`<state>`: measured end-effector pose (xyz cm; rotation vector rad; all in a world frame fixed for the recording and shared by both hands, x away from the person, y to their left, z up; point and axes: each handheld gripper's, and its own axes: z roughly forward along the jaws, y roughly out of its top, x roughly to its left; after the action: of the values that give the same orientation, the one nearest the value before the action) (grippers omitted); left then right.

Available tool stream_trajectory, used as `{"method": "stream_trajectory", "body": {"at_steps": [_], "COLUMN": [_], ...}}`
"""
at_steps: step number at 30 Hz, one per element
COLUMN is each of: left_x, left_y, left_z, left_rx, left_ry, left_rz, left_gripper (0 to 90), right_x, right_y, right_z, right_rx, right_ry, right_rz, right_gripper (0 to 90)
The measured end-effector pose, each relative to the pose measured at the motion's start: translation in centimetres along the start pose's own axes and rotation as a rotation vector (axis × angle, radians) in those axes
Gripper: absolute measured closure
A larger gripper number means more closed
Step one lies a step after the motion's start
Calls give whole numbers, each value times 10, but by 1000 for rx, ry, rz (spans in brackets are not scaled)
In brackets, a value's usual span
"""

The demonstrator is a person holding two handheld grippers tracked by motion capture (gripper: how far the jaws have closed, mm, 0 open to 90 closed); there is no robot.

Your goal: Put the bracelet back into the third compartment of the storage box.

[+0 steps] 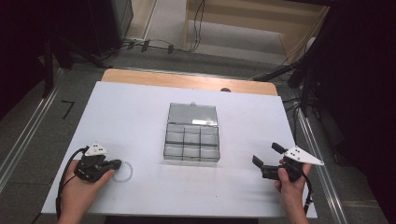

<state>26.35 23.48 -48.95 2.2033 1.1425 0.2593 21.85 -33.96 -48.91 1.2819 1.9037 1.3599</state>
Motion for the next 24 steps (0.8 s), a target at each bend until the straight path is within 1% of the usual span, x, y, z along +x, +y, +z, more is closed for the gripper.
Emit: {"method": "stream_trajectory", "body": {"at_steps": [2,4,6,9,11,12,14,18,19,24], "left_x": [-2,-3,-2,0,2,2,2,1,1,-2], "left_y": [3,5,6,5,5,6,7,9,9,13], "left_z": [-3,-7,-11,-16,-20,-23,-26,-30,-30,-34], "left_rx": [-19,-45,-72,-95,-129,-150,-171,-198,-198,-230], "left_ry": [-2,-6,-28,-51,-78,-89,-102,-132,-132,-147], "left_rz": [8,5,-5,-14,-34,-39,-41,-40,-40,-38], "left_gripper": [873,874,874,874,874,874,874,874,874,874], "right_x": [0,-1,-1,0,0,0,0,0,0,0], "right_y": [0,0,0,0,0,0,0,0,0,0], "right_z": [0,0,0,0,0,0,0,0,0,-1], "right_rx": [1,0,0,0,0,0,0,-1,-1,-2], "right_ry": [0,-1,-1,-1,-1,-1,-2,-4,-4,-4], "right_rz": [3,2,4,1,2,3,2,2,2,-4], "right_gripper": [0,0,0,0,0,0,0,0,0,0]}}
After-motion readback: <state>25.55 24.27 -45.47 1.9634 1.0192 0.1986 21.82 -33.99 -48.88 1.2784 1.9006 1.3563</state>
